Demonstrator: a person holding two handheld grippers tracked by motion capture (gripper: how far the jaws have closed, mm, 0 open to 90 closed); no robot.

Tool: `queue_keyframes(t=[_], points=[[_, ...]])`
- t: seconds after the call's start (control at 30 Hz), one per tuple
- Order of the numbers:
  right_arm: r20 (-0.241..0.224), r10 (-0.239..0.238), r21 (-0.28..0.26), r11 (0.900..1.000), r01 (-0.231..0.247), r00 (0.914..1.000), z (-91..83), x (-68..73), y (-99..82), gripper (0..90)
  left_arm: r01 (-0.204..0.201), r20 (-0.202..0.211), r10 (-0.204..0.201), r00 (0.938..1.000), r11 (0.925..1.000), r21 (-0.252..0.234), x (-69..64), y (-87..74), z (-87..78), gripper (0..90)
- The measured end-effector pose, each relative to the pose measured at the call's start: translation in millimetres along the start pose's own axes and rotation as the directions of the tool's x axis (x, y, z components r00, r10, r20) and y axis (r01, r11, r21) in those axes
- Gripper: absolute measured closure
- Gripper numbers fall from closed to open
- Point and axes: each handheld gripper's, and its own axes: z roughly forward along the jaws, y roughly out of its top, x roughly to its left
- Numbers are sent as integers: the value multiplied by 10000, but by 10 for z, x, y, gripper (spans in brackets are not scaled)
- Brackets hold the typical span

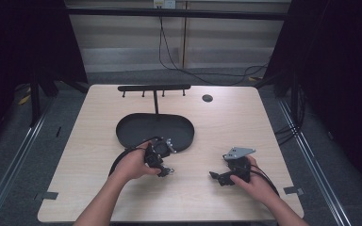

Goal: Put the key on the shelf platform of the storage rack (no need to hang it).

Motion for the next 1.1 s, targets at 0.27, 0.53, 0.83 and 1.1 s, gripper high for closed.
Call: queue_keyframes(t=[0.27,0.53,0.83,1.1], points=[[0,-2,0,10000,2,10000,0,0,0,111,53,77,-53,10000,10000,-17,13,-3,27,479],[-9,4,7,10000,-4,10000,-1,0,0,112,6,-197,5,9998,9984,561,-53,54,27,594],[-17,24,17,10000,-24,10000,-1,1,0,112,499,-72,-495,9987,9966,658,-87,54,17,674],[-13,11,10,10000,-11,10000,-1,0,0,111,1125,40,-1127,9936,9931,331,-60,-12,-62,674]])
